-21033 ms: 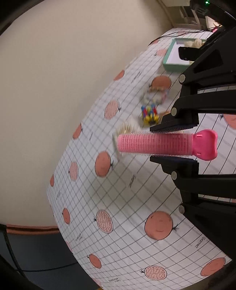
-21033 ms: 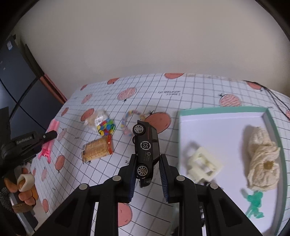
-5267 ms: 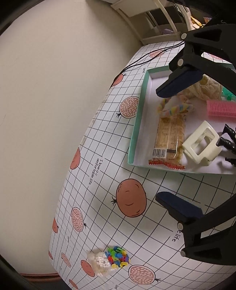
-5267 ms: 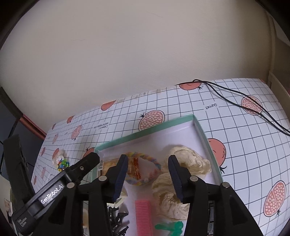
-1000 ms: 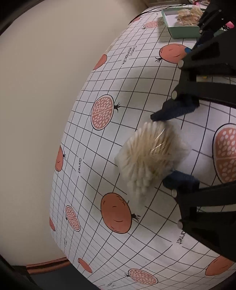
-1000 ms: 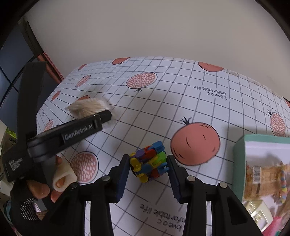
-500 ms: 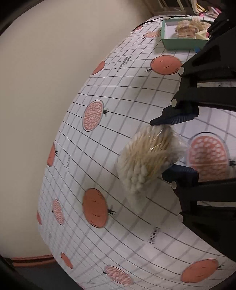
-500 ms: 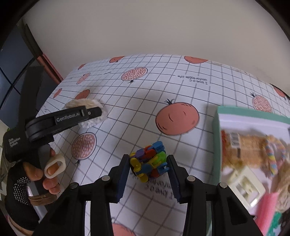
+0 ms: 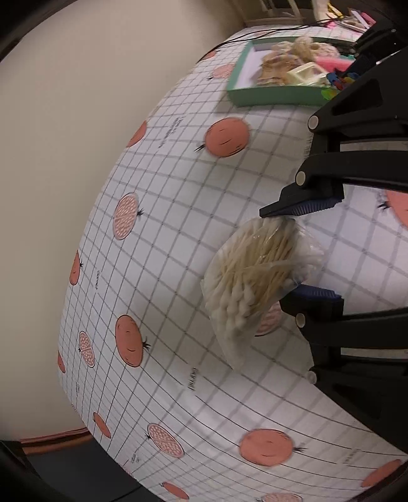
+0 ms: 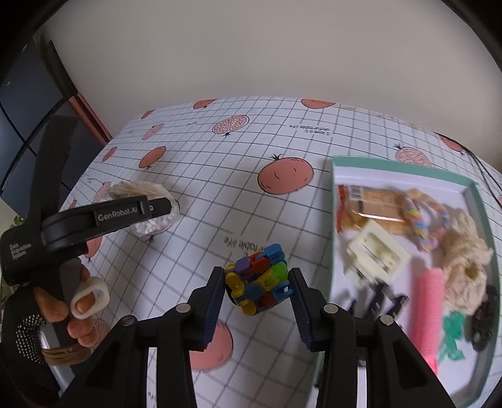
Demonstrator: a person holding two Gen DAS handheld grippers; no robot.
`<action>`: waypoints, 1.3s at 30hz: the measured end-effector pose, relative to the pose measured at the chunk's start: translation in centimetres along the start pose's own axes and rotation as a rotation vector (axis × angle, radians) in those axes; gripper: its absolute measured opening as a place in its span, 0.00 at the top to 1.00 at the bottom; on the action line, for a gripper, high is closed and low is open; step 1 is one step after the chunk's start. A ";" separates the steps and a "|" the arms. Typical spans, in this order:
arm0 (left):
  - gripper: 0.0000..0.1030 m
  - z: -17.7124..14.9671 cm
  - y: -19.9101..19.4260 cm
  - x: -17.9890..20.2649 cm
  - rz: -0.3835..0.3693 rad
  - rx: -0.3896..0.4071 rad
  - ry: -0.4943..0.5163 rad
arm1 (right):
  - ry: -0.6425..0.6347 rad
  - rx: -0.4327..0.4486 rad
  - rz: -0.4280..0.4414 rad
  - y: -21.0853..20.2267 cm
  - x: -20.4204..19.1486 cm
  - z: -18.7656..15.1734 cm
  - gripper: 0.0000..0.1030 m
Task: Organize objects
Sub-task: 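Carry the swab bag in the left tool while the right tool carries the block toy over the tray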
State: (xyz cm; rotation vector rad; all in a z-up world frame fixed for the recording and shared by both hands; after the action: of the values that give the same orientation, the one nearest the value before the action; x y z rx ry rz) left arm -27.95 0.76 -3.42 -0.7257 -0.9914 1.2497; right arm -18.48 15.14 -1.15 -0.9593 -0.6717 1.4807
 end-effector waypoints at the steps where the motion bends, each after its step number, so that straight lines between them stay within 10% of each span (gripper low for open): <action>1: 0.61 -0.4 -0.4 0.2 0.002 -0.002 0.002 | -0.001 0.000 -0.002 -0.4 0.1 -0.3 0.57; 39: 0.60 -9.7 -7.9 11.3 -0.113 0.039 0.094 | 0.049 0.059 -0.113 -8.8 8.4 -4.1 0.57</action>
State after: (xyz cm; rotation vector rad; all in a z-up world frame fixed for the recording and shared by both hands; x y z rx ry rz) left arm -15.58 10.97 1.82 -0.6823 -0.9160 1.1243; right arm -10.29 24.16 2.73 -0.8944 -0.6333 1.3662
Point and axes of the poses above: each gripper's, at about its wrist camera, not at the fingertips, and y roughly the way its jaws point, x to its right, z to its top, the point moved 10 cm from there along y, roughly the way its jaws point, and after that the axes turned 2 degrees about -z, right-handed, at the moved point
